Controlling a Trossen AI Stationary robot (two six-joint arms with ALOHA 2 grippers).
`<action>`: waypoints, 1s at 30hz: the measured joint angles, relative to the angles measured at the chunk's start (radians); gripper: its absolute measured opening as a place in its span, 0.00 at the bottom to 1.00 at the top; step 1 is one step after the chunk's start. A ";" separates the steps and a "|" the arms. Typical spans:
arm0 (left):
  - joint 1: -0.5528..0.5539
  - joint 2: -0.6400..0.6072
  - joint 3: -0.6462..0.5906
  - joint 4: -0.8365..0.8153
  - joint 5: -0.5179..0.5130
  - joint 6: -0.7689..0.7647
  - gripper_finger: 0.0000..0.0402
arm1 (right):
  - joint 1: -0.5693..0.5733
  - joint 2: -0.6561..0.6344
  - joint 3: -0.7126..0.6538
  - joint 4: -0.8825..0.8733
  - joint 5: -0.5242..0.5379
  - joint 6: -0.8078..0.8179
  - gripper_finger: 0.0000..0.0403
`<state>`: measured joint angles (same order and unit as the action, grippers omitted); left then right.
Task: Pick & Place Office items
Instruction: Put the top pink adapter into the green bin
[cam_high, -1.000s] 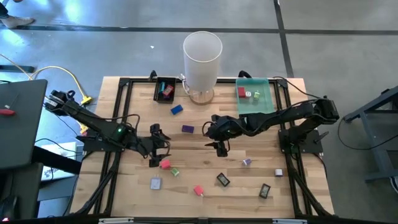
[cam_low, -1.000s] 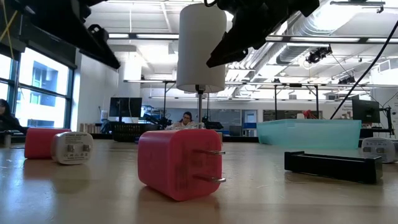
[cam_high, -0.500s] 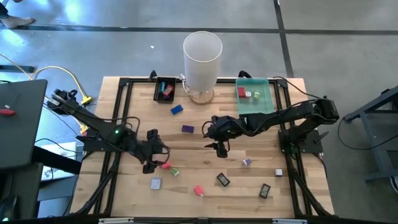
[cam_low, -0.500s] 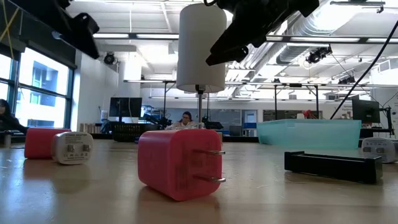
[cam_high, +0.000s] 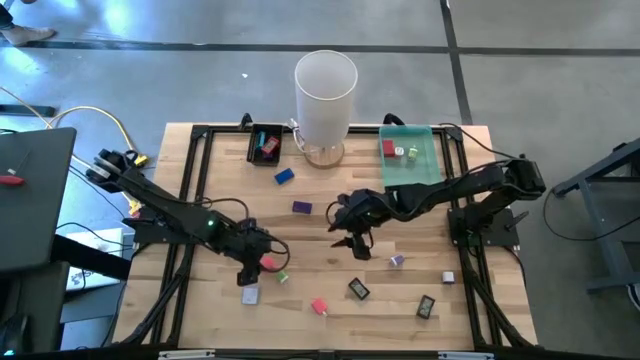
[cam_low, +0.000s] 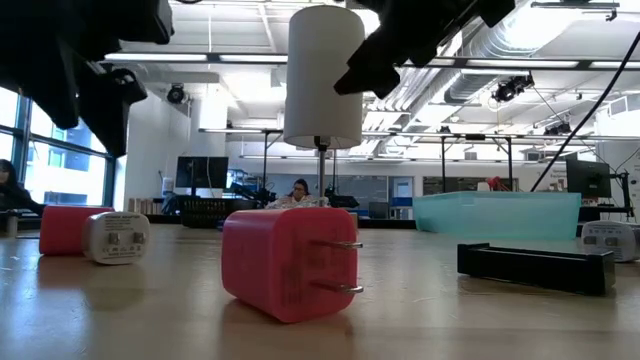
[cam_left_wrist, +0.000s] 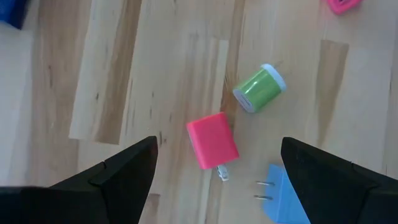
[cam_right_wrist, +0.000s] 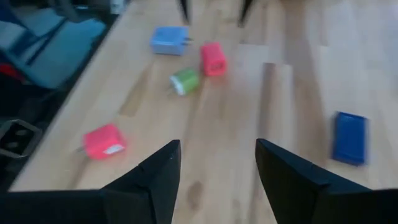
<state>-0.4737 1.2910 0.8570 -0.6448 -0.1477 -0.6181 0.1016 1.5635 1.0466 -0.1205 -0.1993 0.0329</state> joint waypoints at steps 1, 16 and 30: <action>-0.003 0.006 0.000 0.001 0.010 -0.005 0.83 | 0.008 0.000 0.000 0.005 -0.008 -0.005 0.48; -0.046 0.032 -0.001 0.018 0.061 -0.043 0.83 | 0.101 0.000 0.000 0.028 0.074 -0.059 0.48; -0.083 0.087 -0.002 -0.003 -0.120 -0.060 0.83 | 0.101 0.000 0.000 0.074 0.096 -0.056 0.48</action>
<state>-0.5568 1.3782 0.8551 -0.6474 -0.2677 -0.6784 0.2031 1.5635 1.0466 -0.0460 -0.1028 -0.0235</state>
